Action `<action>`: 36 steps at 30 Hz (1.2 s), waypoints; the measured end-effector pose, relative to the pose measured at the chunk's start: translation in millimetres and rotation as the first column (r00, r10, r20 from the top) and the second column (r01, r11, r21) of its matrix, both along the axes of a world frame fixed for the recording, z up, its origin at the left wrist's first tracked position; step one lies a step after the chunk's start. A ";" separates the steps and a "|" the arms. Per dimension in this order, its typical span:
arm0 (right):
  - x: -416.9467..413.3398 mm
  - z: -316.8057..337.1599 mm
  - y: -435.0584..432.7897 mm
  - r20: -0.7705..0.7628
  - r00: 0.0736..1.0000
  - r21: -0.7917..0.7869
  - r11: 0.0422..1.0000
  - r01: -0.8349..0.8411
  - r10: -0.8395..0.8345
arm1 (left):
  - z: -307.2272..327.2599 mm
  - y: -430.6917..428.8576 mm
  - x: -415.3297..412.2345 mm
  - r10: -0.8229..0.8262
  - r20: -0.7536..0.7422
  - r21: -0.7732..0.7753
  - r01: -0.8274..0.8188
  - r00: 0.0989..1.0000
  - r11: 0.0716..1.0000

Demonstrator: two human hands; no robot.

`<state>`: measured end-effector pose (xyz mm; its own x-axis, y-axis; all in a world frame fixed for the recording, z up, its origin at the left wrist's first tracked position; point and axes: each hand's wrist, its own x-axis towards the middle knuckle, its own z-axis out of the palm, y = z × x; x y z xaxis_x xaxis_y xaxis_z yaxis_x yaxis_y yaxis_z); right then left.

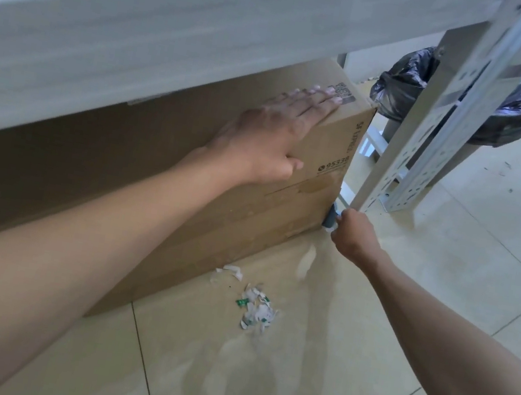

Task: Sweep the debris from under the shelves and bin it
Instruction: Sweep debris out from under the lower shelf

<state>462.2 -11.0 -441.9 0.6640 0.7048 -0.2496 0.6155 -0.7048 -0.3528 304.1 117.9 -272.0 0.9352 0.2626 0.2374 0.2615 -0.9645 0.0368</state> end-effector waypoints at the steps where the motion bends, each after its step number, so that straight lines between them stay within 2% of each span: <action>1: -1.1 2.4 -3.3 -0.006 1.000 -0.022 1.000 0.003 -0.003 | 0.4 -0.2 -0.4 0.002 -0.007 -0.004 -0.002 1.000 1.000; 8: -6.7 16.6 -24.1 -0.015 1.000 -0.081 0.997 0.017 -0.018 | 5.5 -4.4 -1.6 0.023 -0.056 -0.014 -0.024 0.998 1.000; 14: -6.6 20.7 -22.0 0.084 0.995 -0.144 0.989 -0.031 0.044 | 6.3 -5.7 -0.1 0.059 -0.083 -0.004 -0.059 0.995 0.998; 19: -2.9 18.2 -26.2 0.111 0.992 -0.172 0.984 -0.044 0.064 | 5.2 -3.8 2.7 0.055 -0.092 -0.014 -0.057 0.994 0.998; 23: -3.0 18.9 -35.5 0.047 0.999 -0.172 0.985 -0.014 0.023 | 2.6 -2.5 3.4 0.064 -0.097 0.000 -0.064 0.993 0.998; 26: 7.0 32.5 -41.3 0.010 1.000 -0.146 0.989 0.019 -0.018 | 2.9 -1.4 4.8 0.072 -0.106 -0.017 -0.074 0.992 0.997; 30: 0.9 46.1 -39.6 0.064 0.998 -0.022 1.000 0.017 -0.016 | 2.7 -0.5 6.1 0.080 -0.101 -0.041 -0.085 0.992 0.996; 36: -1.5 25.9 -14.7 0.085 0.996 0.055 0.998 -0.025 0.021 | 0.3 2.7 6.8 0.075 -0.084 -0.036 -0.078 0.994 0.996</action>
<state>460.6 -25.7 -416.0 0.6645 0.7314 -0.1531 0.6607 -0.6707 -0.3371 310.8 120.6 -271.7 0.9281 0.3415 0.1484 0.3379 -0.9399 0.0495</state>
